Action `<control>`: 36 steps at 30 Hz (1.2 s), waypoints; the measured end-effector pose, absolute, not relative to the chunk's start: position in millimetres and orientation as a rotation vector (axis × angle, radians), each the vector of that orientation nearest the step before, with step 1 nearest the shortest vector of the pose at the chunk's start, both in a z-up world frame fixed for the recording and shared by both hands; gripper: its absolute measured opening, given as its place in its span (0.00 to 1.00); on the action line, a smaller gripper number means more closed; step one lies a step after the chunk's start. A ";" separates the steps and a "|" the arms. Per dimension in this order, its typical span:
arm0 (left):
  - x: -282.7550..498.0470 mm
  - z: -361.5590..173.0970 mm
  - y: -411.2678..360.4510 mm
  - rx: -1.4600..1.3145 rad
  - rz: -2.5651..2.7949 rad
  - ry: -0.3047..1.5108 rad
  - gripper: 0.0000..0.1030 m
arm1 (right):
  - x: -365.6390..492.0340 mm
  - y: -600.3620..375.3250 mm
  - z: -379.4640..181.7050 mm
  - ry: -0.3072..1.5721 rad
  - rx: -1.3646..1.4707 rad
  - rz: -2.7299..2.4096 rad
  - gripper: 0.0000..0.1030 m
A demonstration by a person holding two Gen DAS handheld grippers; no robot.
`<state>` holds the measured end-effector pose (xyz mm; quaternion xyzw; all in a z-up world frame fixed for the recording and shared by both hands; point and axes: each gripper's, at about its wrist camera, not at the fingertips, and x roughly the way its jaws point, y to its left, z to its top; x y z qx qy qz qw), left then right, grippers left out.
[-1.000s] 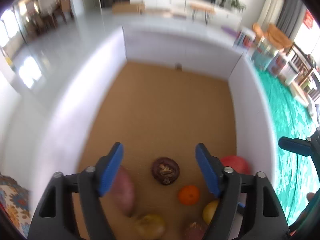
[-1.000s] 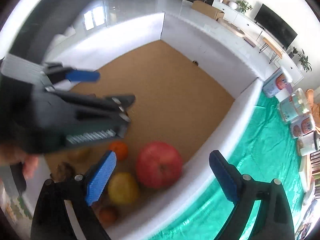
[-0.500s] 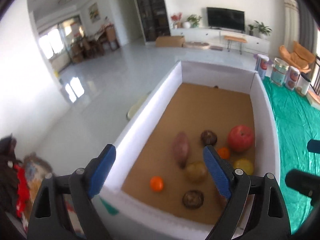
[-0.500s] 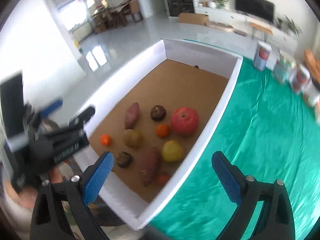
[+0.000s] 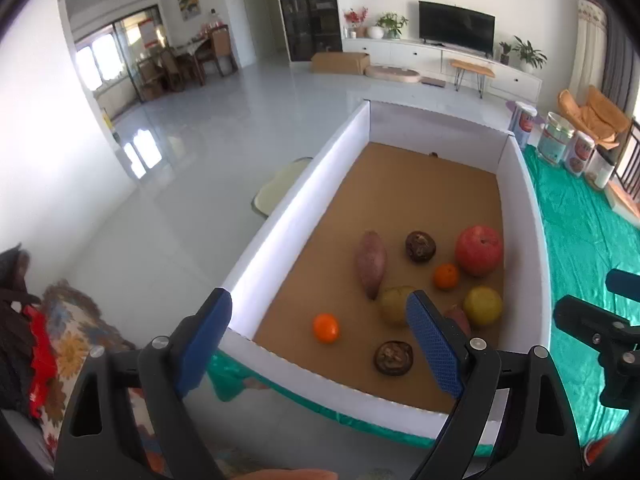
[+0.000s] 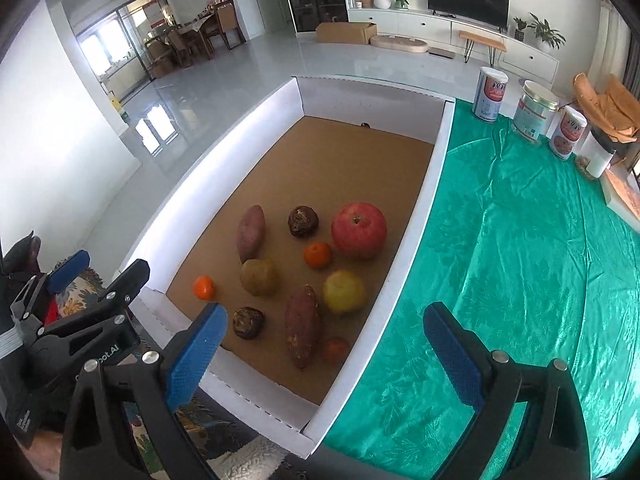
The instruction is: Organize fruits
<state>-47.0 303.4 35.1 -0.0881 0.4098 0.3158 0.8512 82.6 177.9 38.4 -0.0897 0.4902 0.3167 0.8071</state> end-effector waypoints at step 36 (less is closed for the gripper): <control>-56.5 37.0 318.4 -0.212 0.659 0.897 0.93 | 62.8 204.9 50.5 1.049 -0.239 0.698 0.95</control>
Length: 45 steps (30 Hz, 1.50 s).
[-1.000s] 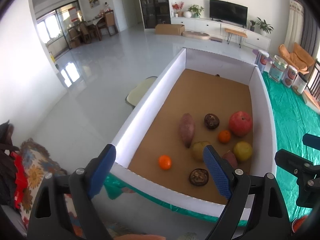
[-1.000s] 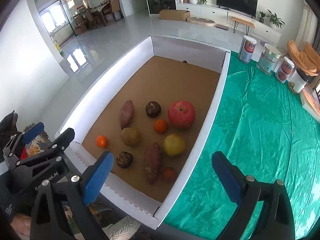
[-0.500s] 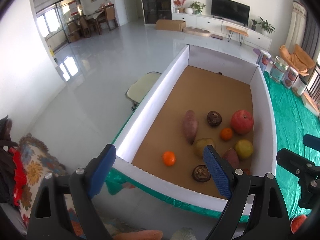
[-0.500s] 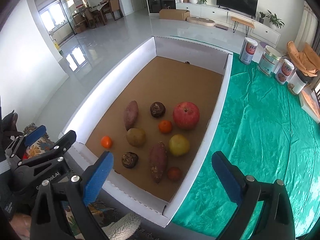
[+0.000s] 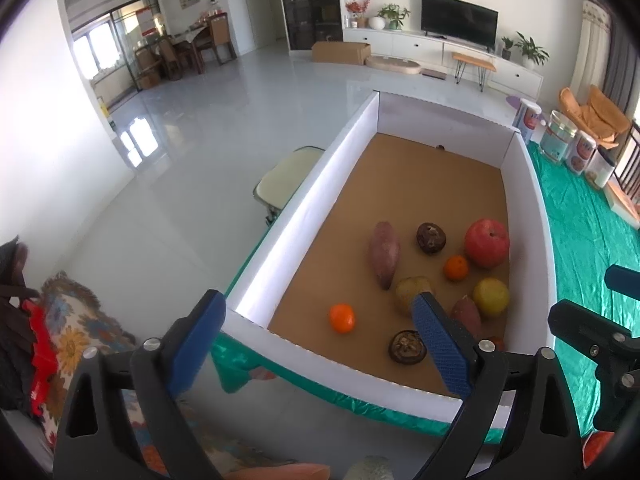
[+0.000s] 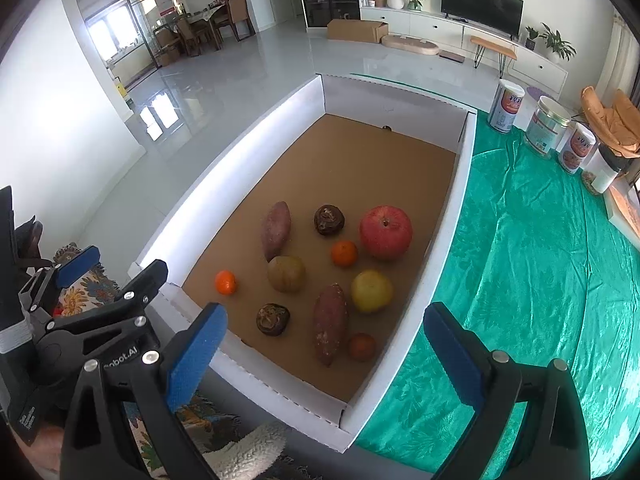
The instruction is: Organize fruits
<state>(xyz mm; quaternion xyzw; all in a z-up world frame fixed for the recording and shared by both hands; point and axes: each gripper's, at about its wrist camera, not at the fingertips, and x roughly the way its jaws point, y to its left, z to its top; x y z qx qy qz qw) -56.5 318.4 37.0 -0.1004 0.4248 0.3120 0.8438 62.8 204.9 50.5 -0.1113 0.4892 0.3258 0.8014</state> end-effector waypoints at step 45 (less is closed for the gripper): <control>-46.2 30.3 335.8 -0.245 0.641 0.938 0.94 | 65.5 216.1 40.9 1.070 -0.280 0.674 0.95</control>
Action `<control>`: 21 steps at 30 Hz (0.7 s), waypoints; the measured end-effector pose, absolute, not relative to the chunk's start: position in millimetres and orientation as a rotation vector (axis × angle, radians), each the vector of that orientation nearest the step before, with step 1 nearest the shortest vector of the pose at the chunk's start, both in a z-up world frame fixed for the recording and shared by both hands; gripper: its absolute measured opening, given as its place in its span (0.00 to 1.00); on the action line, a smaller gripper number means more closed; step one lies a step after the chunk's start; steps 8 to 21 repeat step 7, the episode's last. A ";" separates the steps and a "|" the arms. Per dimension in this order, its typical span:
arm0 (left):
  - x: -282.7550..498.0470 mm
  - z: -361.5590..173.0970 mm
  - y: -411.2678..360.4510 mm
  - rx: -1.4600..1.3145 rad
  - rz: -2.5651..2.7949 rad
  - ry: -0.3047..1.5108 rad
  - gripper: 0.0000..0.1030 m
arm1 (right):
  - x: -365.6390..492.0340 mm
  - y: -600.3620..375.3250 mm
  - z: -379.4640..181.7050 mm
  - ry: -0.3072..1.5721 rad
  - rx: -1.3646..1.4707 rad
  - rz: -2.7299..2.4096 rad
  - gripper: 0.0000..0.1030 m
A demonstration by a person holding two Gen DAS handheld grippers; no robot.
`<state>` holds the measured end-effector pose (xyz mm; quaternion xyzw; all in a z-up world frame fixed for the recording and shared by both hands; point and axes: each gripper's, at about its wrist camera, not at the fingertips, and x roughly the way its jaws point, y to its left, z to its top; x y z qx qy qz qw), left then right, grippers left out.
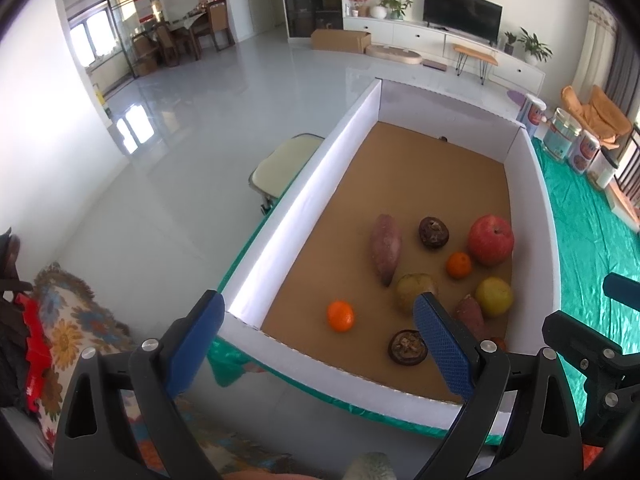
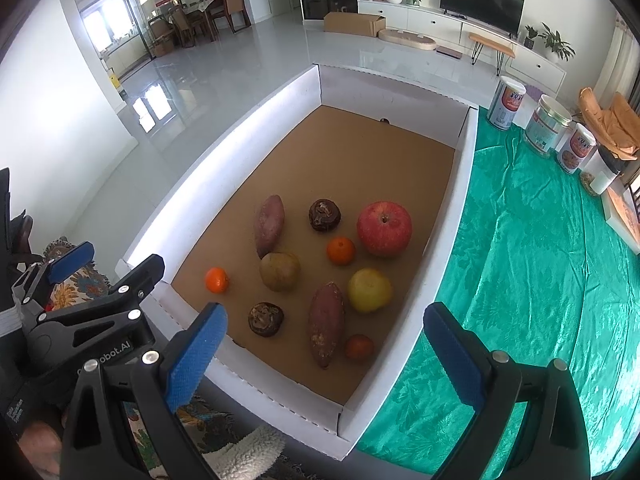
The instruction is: Organize fruits
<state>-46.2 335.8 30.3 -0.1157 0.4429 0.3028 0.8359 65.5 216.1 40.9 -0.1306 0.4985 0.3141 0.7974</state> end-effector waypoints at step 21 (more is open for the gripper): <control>-48.0 34.3 330.2 -0.213 0.637 0.907 0.94 | 65.6 219.3 38.8 1.077 -0.286 0.677 0.95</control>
